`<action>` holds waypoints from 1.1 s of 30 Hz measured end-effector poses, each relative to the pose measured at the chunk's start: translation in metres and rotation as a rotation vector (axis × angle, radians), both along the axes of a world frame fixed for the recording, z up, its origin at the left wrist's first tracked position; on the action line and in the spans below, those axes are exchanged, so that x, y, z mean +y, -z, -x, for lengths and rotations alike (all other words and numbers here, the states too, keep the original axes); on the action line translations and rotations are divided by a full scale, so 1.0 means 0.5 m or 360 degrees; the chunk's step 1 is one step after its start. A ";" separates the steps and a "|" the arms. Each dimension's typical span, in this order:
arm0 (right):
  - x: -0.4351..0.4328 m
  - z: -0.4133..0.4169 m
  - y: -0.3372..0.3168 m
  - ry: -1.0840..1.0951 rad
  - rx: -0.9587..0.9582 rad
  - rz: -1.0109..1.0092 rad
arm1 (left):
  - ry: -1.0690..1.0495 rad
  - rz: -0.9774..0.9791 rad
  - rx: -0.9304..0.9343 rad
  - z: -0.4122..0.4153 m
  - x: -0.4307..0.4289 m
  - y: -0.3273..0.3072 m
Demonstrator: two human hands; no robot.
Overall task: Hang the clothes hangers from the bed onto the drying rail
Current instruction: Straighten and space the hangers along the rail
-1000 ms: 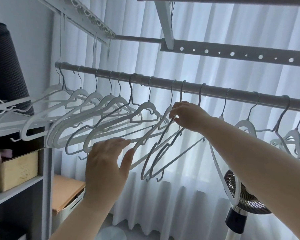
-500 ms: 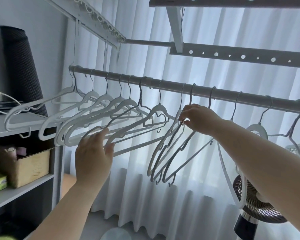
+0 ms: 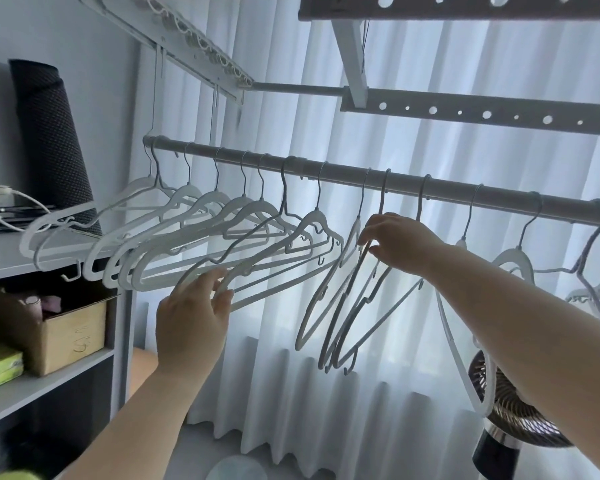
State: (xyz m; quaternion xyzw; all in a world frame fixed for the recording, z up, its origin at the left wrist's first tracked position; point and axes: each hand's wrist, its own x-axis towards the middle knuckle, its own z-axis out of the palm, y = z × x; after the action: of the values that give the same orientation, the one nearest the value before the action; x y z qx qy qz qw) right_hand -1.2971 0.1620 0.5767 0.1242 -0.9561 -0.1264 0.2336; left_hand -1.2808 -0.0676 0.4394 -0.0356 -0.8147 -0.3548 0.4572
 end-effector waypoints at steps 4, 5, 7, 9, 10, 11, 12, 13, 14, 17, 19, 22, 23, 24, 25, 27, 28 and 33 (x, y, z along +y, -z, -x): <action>0.005 0.001 0.003 0.0005 -0.0013 0.0033 | 0.0033 -0.0053 -0.0031 -0.014 0.004 -0.005; 0.005 0.001 0.004 0.0002 -0.0019 0.0034 | 0.0042 -0.0056 -0.0044 -0.018 0.005 -0.006; 0.008 -0.001 0.006 -0.0011 -0.0024 0.0033 | 0.0051 -0.0053 -0.0076 -0.026 0.007 -0.007; 0.009 -0.004 0.007 -0.0033 -0.0029 0.0033 | 0.0055 -0.0052 -0.0104 -0.035 0.011 -0.007; 0.009 -0.007 0.008 -0.0045 -0.0033 0.0034 | 0.0056 -0.0047 -0.0113 -0.041 0.014 -0.008; 0.010 -0.009 0.008 -0.0055 -0.0038 0.0034 | 0.0059 -0.0040 -0.0120 -0.046 0.017 -0.008; 0.011 -0.011 0.008 -0.0064 -0.0042 0.0031 | 0.0064 -0.0035 -0.0127 -0.052 0.020 -0.009; 0.013 -0.013 0.008 -0.0073 -0.0045 0.0023 | 0.0069 -0.0032 -0.0135 -0.058 0.024 -0.009; 0.015 -0.016 0.009 -0.0082 -0.0042 0.0011 | 0.0071 -0.0029 -0.0144 -0.064 0.028 -0.009; 0.021 -0.026 0.012 -0.0137 -0.0025 -0.0019 | 0.0075 -0.0030 -0.0148 -0.078 0.039 -0.008; 0.023 -0.036 0.016 -0.0185 -0.0020 -0.0024 | 0.0075 -0.0038 -0.0154 -0.086 0.045 -0.008; 0.021 -0.049 0.017 -0.0255 -0.0006 -0.0043 | 0.0077 -0.0047 -0.0148 -0.098 0.055 -0.012; 0.019 -0.051 0.017 -0.0276 -0.0006 -0.0041 | 0.0078 -0.0044 -0.0149 -0.101 0.058 -0.012; 0.016 -0.052 0.016 -0.0292 -0.0012 -0.0036 | 0.0076 -0.0036 -0.0153 -0.104 0.061 -0.012; 0.015 -0.054 0.017 -0.0304 -0.0024 -0.0032 | 0.0073 -0.0030 -0.0159 -0.107 0.065 -0.012; 0.013 -0.054 0.019 -0.0326 -0.0039 -0.0032 | 0.0067 -0.0022 -0.0168 -0.111 0.070 -0.012; 0.012 -0.053 0.020 -0.0338 -0.0043 -0.0033 | 0.0065 -0.0023 -0.0174 -0.112 0.072 -0.012; 0.015 -0.050 0.024 -0.0354 -0.0096 -0.0028 | 0.0066 -0.0025 -0.0190 -0.114 0.082 -0.011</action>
State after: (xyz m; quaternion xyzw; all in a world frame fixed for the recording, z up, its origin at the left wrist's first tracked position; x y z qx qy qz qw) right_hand -1.2719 0.1697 0.5646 0.2352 -0.9419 -0.1043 0.2162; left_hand -1.2238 -0.0268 0.4450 -0.0276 -0.8368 -0.3723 0.4006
